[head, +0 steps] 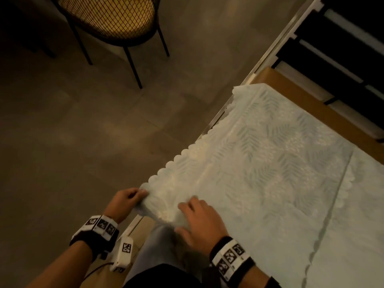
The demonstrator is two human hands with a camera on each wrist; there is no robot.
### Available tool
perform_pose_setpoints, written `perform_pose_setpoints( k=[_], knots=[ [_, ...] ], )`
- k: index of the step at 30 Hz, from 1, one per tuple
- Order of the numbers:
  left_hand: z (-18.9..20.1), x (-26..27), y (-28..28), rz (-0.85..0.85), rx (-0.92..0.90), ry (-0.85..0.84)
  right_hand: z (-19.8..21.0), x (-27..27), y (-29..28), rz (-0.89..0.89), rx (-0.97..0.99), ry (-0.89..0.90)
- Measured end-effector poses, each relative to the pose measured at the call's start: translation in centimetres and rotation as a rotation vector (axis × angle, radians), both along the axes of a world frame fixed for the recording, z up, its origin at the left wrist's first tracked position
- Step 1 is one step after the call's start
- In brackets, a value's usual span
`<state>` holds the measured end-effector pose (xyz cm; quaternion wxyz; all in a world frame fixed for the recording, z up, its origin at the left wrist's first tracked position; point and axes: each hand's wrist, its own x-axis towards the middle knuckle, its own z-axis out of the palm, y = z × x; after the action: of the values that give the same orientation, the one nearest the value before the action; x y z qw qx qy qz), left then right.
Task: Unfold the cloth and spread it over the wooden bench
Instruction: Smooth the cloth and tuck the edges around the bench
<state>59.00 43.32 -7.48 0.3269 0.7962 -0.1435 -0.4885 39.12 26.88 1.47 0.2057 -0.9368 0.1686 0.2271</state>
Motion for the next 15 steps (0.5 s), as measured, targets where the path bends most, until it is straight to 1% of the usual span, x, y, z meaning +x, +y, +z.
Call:
perform_pose_setpoints(
  k=[3, 6, 8, 11, 15],
  knots=[
    [0.2, 0.8, 0.7, 0.059, -0.008, 0.055, -1.1, 3.4, 1.8, 0.087, -0.067, 0.049],
    [-0.7, 1.6, 1.9, 0.069, 0.005, 0.103, -1.9, 4.1, 2.8, 0.149, -0.043, 0.102],
    [-1.5, 1.8, 2.5, 0.083, 0.010, 0.117, -2.3, 3.8, 3.2, 0.124, -0.014, 0.093],
    [-2.7, 1.3, 3.2, 0.079, 0.034, 0.152, -2.8, 3.4, 3.4, 0.071, -0.021, 0.064],
    [-4.5, 0.8, 3.8, 0.052, 0.064, 0.152, -2.4, 3.6, 3.3, 0.078, 0.011, 0.144]
  ],
)
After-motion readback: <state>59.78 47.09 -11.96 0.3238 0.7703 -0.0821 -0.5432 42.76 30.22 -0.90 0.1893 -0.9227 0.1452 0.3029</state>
